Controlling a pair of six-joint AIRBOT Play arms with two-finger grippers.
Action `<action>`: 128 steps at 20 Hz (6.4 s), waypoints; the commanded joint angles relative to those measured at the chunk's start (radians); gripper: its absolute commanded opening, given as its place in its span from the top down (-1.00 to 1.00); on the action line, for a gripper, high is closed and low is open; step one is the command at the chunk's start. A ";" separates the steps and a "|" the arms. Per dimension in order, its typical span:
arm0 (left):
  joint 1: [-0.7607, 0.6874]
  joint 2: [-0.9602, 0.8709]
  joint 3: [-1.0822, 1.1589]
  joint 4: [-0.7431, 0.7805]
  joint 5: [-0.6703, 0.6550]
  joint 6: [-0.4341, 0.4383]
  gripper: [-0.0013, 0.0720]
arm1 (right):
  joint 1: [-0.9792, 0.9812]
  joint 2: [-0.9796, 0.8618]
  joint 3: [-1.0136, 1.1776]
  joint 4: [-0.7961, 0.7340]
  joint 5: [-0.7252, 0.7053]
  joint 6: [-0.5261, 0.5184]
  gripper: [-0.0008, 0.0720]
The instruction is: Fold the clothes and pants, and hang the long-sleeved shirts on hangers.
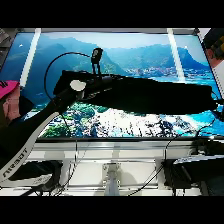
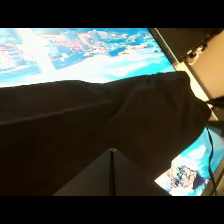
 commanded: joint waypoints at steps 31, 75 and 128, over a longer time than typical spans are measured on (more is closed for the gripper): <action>-0.177 -0.581 0.306 -0.138 0.000 -0.343 0.97 | 0.383 0.233 0.001 0.109 0.081 -0.037 0.93; 0.217 -0.092 0.306 0.531 -0.318 -0.553 0.96 | 1.041 0.241 0.300 -0.259 0.139 0.060 0.94; -0.196 -0.385 0.305 0.550 -0.191 -0.597 0.96 | 0.320 0.506 -0.200 -0.398 0.315 -0.149 0.93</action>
